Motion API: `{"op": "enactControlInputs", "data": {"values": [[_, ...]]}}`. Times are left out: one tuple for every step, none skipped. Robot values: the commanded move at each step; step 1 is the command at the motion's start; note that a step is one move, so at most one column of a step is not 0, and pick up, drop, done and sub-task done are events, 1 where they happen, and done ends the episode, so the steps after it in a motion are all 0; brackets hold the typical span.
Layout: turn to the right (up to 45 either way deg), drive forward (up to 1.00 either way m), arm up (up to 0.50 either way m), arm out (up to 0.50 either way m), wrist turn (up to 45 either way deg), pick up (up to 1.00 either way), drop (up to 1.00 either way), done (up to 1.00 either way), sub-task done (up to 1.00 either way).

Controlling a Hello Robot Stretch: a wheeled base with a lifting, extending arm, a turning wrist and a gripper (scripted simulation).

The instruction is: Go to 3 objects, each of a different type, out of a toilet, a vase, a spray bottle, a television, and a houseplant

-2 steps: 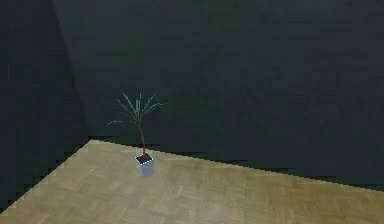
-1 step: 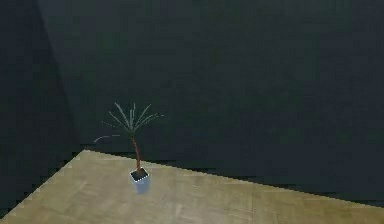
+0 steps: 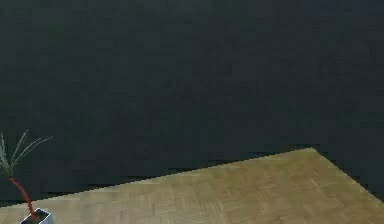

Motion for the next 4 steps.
{"op": "enactControlInputs", "data": {"values": [[0.0, 0.80, 0.00, 0.00, 0.0, 0.00, 0.00, 0.00, 0.00], [-45.0, 0.00, 0.00, 0.00, 0.0, 0.00, 0.00, 0.00, 0.00], [-36.0, 0.00, 0.00, 0.00, 0.0, 0.00, 0.00, 0.00, 0.00], [0.0, 0.00, 0.00, 0.00, 0.0, 0.00, 0.00, 0.00, 1.00]]}}
